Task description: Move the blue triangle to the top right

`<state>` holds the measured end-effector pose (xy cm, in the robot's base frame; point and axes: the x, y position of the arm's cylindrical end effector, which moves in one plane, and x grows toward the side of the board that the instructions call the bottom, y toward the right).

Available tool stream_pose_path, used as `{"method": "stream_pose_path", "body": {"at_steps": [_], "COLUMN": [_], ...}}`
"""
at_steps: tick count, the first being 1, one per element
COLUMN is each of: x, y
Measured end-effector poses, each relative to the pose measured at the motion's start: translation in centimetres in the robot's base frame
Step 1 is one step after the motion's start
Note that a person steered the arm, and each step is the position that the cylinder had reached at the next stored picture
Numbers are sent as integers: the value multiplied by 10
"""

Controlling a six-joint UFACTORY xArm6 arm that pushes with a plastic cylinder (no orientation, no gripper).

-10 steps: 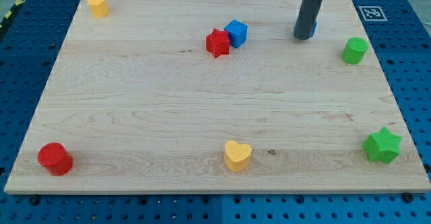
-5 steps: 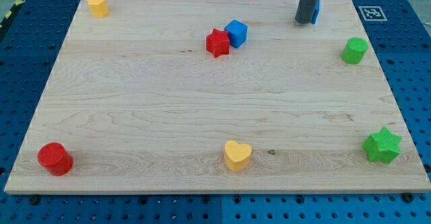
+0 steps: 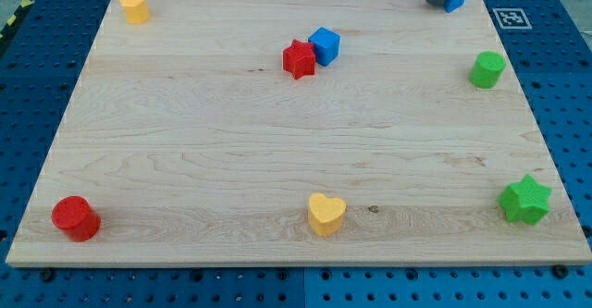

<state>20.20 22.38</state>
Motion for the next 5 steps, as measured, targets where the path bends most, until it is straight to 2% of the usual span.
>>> {"method": "stream_pose_path", "body": {"at_steps": [1, 2, 3, 4, 5], "x": [-5, -2, 21, 51, 51], "y": [1, -45, -128, -181, -181]}}
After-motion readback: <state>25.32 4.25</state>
